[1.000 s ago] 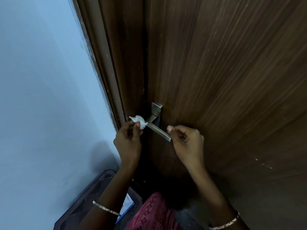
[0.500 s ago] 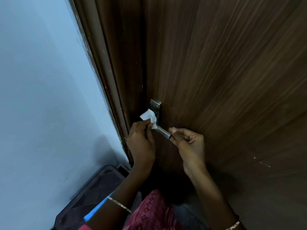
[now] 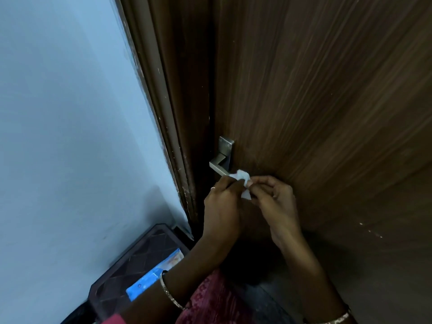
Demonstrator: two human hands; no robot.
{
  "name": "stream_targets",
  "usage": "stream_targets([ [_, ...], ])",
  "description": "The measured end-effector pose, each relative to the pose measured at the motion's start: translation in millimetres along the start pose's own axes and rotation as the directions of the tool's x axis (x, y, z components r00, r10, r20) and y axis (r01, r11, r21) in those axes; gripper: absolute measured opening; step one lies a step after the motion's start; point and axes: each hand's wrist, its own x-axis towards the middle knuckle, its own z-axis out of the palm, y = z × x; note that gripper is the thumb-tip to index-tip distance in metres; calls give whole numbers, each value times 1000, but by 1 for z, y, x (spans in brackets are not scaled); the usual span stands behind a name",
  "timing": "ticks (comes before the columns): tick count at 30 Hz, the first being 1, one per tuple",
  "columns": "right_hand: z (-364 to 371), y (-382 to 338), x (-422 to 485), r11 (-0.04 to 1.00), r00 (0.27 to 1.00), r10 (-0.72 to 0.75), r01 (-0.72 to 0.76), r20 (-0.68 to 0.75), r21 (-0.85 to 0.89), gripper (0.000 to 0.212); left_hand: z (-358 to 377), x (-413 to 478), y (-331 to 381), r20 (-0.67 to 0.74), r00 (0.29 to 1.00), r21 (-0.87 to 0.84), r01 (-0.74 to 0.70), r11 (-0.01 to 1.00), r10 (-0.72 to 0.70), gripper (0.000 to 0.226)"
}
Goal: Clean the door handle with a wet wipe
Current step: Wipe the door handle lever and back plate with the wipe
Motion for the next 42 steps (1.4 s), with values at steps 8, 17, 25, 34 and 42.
stream_targets([
  [8,-11,31,-29,823,966,254,-237,40,516,17,-16,-24,-6,-42,996,-342,59,938,-77,12],
  [17,60,18,32,155,664,512,-696,546,701,44,-27,10,-46,-204,951,-199,191,961,-232,37],
  [25,49,21,33,20,722,266,-666,638,746,34,-32,4,-61,-207,927,-249,261,933,-314,33],
  [34,24,24,11,292,840,358,-516,409,805,16,-41,-3,-51,-117,965,-287,192,938,-234,32],
  [42,29,9,-12,458,880,461,-351,119,817,5,-49,-17,-52,-61,982,-312,152,938,-179,29],
])
